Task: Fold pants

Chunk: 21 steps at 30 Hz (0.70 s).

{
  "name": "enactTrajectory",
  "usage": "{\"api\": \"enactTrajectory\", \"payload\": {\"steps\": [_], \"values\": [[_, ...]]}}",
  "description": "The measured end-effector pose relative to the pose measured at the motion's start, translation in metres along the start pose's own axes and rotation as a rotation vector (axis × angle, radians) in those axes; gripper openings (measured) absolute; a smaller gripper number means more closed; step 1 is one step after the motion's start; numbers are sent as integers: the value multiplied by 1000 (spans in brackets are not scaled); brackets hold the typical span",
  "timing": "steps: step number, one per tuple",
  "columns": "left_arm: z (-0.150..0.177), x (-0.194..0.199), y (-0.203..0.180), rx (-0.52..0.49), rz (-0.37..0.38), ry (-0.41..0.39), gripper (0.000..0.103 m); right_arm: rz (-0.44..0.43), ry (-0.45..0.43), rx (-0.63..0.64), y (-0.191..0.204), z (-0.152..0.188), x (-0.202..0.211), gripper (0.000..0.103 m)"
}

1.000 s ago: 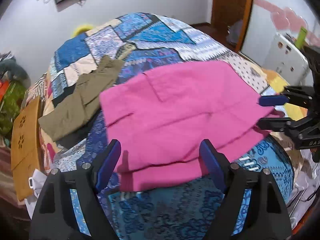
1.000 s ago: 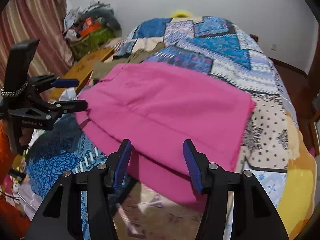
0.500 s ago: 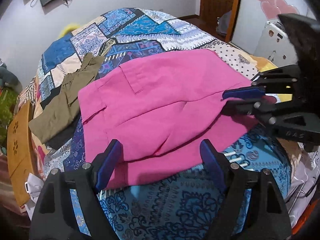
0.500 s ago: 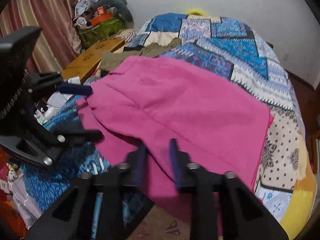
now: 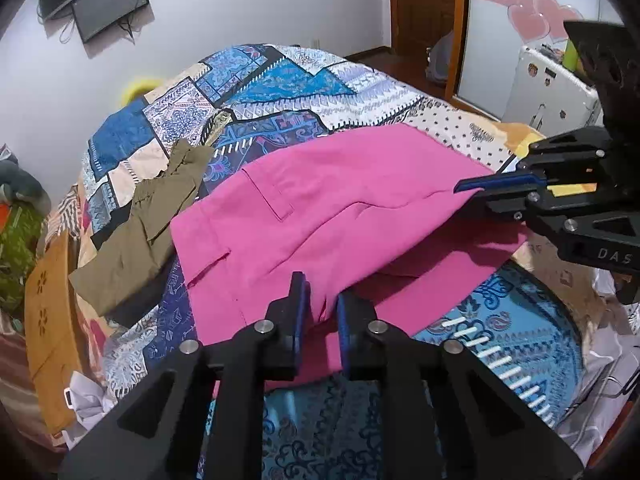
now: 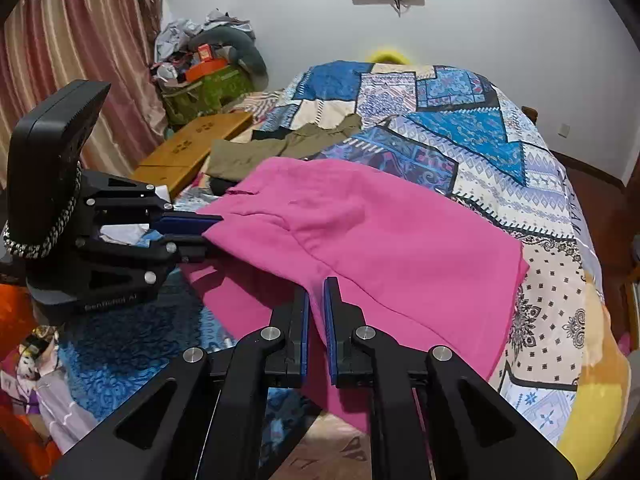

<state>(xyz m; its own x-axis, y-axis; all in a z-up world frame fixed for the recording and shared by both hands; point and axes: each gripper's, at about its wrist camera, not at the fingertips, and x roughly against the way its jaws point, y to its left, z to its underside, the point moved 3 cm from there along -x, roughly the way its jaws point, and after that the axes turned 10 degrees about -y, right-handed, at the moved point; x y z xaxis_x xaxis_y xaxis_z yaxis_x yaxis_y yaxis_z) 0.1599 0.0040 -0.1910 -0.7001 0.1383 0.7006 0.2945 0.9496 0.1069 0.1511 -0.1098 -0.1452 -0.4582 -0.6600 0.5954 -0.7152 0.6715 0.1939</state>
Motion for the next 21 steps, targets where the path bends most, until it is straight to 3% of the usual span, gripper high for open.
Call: {"api": "enactTrajectory", "payload": {"steps": [8, 14, 18, 21], "values": [[4, 20, -5, 7, 11, -21, 11, 8, -21, 31, 13, 1, 14, 6], [22, 10, -11, 26, 34, 52, 12, 14, 41, 11, 12, 19, 5, 7], [29, 15, -11, 50, 52, 71, 22, 12, 107, -18, 11, 34, 1, 7], [32, 25, -12, 59, 67, 68, 32, 7, 108, -29, 11, 35, 10, 9]]}}
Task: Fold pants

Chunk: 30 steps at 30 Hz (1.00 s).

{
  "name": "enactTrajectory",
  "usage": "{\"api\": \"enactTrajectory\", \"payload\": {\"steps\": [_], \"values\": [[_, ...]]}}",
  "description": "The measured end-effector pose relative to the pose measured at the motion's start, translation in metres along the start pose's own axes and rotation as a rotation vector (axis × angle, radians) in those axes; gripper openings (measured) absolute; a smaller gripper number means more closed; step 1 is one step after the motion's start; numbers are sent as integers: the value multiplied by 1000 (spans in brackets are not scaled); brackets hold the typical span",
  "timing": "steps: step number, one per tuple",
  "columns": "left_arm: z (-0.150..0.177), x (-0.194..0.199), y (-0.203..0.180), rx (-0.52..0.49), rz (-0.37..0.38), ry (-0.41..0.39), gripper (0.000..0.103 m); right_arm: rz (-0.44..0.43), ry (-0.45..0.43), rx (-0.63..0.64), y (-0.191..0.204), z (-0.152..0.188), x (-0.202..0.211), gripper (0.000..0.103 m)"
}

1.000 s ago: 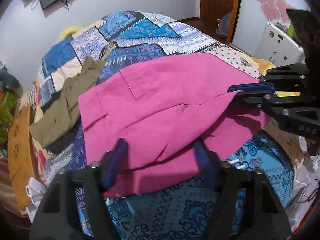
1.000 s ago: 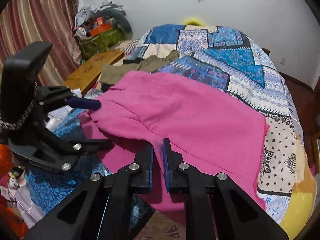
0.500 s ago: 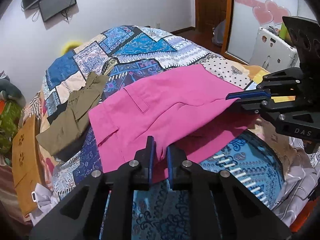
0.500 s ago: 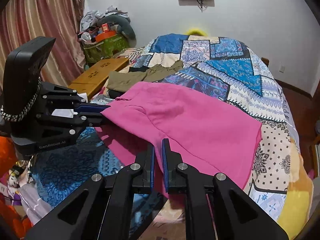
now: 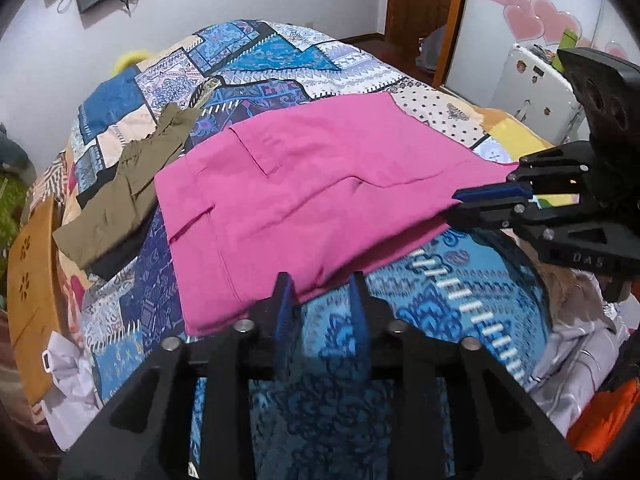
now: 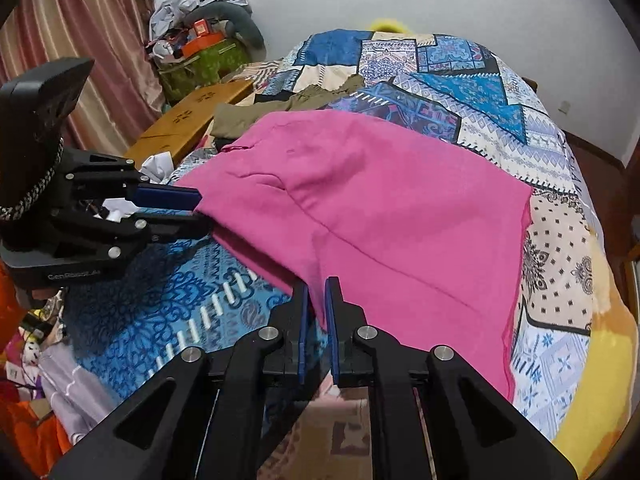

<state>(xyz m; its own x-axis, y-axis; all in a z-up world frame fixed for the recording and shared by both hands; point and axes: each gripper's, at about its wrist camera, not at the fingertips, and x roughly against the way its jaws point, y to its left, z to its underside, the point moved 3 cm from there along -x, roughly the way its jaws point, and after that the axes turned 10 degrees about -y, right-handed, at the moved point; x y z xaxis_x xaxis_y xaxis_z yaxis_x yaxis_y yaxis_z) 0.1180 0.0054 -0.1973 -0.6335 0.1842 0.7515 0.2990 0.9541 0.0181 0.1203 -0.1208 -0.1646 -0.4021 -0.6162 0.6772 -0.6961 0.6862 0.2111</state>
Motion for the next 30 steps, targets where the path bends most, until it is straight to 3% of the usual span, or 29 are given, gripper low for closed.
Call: {"api": "enactTrajectory", "payload": {"steps": [4, 6, 9, 13, 19, 25, 29, 30], "values": [[-4, 17, 3, 27, 15, -34, 34, -14, -36, -17, 2, -6, 14, 14], [-12, 24, 7, 53, 21, -68, 36, -21, -73, -30, 4, -14, 21, 23], [-28, 26, 13, 73, 7, -112, 47, -24, -115, -42, 5, -26, 21, 32], [-44, 15, 23, 99, -3, -131, 49, -23, -133, -75, 4, -38, 7, 33], [-52, -19, 40, 172, 5, -78, 50, -28, -84, -116, -1, -39, -25, 33], [-28, -47, 41, 148, 5, 14, 50, -23, -10, -103, -5, -22, -44, 33], [-17, -42, 47, 139, 8, 0, 54, 2, -28, -67, -7, -14, -34, 35], [-15, -39, 49, 131, -22, -2, 57, 27, -25, -66, -11, -11, -31, 38]]}}
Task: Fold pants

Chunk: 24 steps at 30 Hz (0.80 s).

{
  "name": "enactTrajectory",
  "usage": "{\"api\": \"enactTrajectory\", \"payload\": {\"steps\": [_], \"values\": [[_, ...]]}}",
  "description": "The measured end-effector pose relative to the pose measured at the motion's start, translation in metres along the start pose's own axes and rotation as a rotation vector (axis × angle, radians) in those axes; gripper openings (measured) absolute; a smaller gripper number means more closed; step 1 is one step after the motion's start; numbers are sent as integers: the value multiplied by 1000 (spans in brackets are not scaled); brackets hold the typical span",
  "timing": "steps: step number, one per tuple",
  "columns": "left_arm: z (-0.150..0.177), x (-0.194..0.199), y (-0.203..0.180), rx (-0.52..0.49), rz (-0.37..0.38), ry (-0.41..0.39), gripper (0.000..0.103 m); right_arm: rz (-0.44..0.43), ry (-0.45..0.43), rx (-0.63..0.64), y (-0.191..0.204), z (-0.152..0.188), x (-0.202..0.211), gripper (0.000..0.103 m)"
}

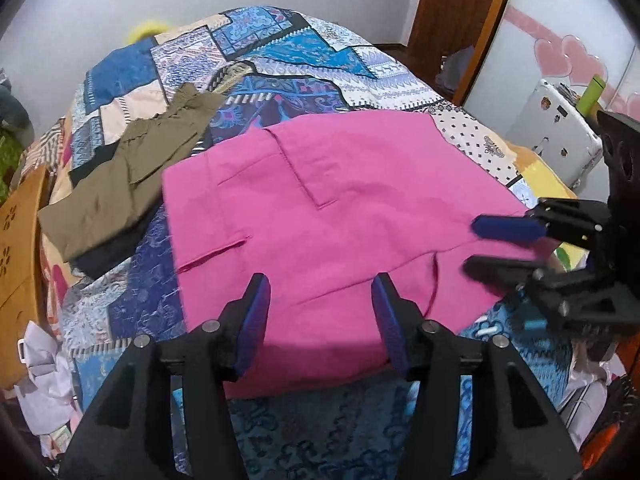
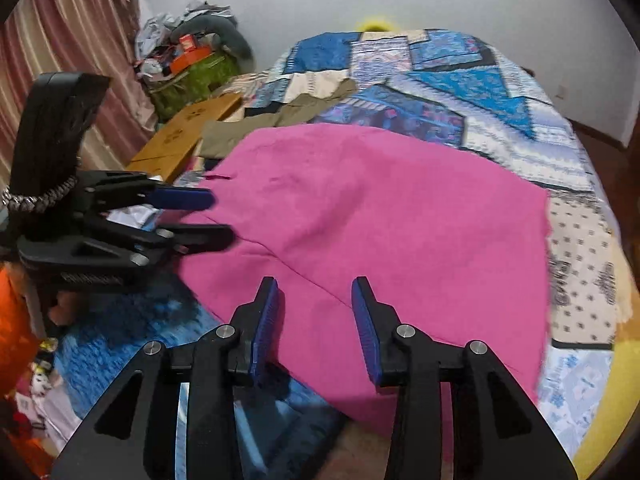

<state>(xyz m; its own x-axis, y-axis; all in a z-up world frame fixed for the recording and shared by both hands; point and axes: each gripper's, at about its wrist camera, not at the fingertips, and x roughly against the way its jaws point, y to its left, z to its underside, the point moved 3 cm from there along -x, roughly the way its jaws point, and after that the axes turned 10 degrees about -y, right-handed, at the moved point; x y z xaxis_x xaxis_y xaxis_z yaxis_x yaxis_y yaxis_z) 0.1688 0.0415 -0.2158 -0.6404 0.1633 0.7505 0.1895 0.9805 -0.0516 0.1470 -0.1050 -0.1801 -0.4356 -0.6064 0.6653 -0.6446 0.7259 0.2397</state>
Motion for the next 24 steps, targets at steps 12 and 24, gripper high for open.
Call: {"api": "enactTrajectory", "payload": {"steps": [12, 24], "values": [[32, 17, 44, 139, -31, 0, 69, 103, -33, -92, -42, 26, 43, 38], [26, 33, 43, 114, -100, -37, 69, 171, -23, -230, -79, 50, 72, 43]]}}
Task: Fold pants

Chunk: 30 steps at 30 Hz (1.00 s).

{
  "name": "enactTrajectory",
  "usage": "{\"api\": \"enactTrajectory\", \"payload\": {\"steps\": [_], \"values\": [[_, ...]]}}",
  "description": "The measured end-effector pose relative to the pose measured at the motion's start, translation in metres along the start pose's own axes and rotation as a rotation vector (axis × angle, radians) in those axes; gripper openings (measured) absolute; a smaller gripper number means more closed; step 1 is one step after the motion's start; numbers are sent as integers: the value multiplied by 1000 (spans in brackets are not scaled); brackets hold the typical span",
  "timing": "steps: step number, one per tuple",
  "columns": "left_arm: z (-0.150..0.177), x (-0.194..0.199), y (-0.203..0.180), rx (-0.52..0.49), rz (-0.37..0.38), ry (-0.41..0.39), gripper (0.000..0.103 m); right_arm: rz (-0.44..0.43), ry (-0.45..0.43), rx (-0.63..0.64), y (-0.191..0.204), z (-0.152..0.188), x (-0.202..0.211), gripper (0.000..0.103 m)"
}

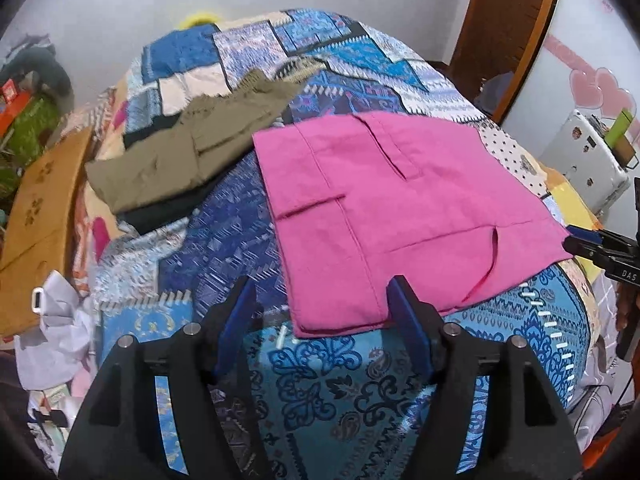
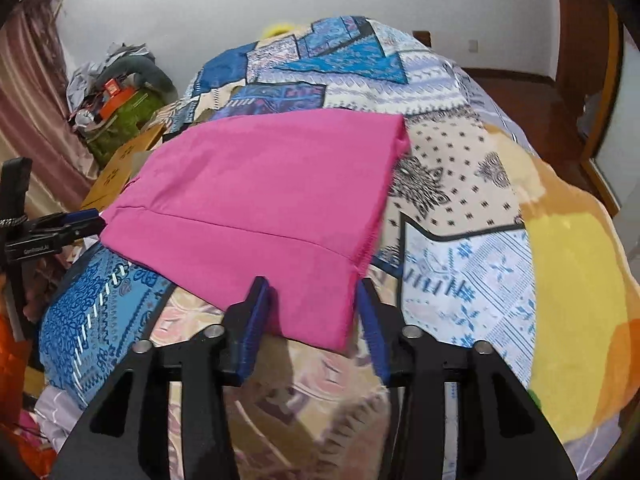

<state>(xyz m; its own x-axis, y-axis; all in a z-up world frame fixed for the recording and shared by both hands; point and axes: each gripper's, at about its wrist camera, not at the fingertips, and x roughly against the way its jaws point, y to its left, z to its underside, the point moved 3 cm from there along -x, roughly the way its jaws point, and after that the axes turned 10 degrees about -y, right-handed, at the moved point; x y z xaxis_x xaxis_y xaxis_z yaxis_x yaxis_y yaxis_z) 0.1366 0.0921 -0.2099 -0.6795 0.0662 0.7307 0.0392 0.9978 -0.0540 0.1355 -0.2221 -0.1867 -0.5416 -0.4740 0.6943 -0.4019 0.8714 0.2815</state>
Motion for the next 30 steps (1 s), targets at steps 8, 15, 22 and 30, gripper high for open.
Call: {"api": "enactTrajectory", "payload": {"steps": [8, 15, 22, 30], "values": [[-42, -1, 28, 14, -73, -50, 69, 71, -14, 50, -16, -27, 4, 46], [-79, -50, 52, 127, -69, -3, 69, 74, -56, 30, -29, -65, -26, 48], [-96, -102, 60, 203, -28, 68, 70, 56, -30, -25, -51, -94, -80, 48], [-92, -139, 62, 299, 63, 153, 70, 39, -8, -30, -67, -116, -130, 48]]}}
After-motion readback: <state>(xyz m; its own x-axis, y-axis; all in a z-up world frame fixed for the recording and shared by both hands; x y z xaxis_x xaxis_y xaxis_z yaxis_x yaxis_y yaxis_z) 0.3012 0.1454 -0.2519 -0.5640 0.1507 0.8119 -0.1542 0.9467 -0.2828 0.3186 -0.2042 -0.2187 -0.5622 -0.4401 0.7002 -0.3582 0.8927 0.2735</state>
